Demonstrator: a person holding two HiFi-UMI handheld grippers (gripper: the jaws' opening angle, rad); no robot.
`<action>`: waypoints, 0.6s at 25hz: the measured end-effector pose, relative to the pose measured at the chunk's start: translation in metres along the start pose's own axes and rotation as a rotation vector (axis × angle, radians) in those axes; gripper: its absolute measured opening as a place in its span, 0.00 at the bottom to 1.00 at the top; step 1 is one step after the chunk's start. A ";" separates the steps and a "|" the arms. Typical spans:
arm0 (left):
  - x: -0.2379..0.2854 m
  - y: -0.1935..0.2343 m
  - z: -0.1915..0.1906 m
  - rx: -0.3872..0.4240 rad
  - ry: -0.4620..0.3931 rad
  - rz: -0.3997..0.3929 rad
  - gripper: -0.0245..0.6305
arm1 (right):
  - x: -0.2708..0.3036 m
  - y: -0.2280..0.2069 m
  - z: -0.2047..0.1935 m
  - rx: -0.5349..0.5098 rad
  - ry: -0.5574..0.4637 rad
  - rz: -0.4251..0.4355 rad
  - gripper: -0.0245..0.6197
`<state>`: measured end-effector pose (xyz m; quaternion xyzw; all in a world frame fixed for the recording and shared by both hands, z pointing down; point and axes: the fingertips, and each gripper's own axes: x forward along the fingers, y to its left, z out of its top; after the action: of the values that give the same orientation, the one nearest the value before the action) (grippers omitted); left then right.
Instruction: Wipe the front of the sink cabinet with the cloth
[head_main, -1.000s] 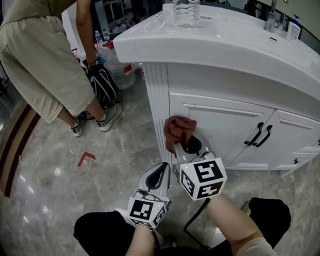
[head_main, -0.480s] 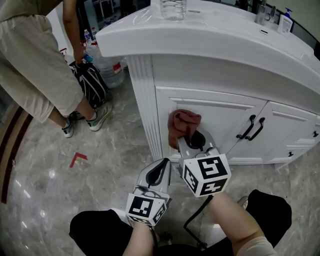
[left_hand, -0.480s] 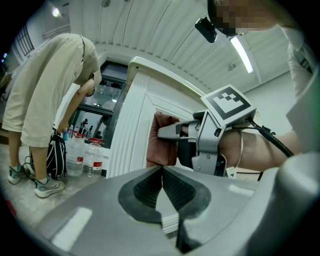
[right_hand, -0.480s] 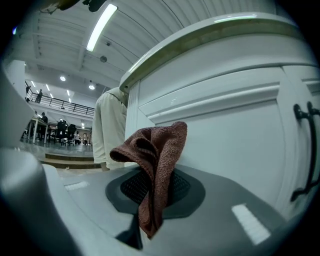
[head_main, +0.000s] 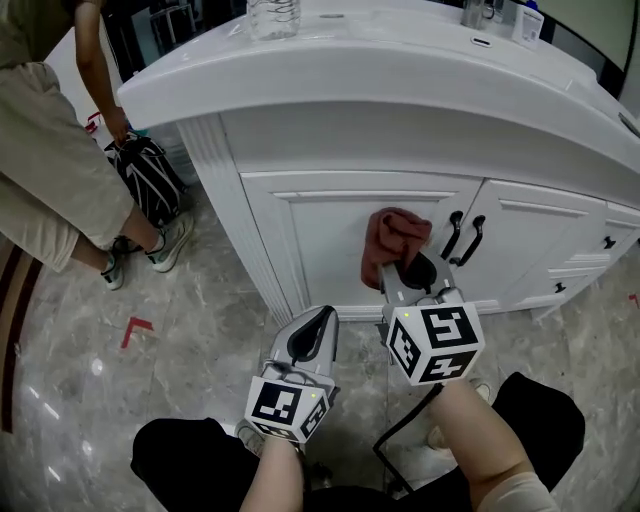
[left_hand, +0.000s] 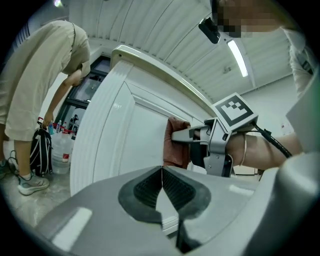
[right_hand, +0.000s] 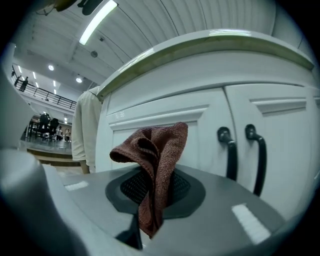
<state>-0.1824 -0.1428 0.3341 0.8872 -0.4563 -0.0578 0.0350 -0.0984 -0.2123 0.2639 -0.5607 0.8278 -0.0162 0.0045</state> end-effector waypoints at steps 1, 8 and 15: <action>0.004 -0.006 -0.002 -0.001 0.002 -0.010 0.04 | -0.004 -0.009 0.000 -0.002 0.002 -0.022 0.17; 0.020 -0.042 -0.011 0.035 0.031 -0.065 0.04 | -0.025 -0.049 -0.005 0.021 0.012 -0.122 0.16; 0.004 -0.023 -0.014 0.029 0.032 -0.005 0.04 | -0.024 -0.033 -0.009 0.087 -0.009 -0.060 0.16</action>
<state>-0.1600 -0.1327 0.3447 0.8896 -0.4542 -0.0370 0.0296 -0.0592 -0.2021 0.2737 -0.5848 0.8090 -0.0496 0.0322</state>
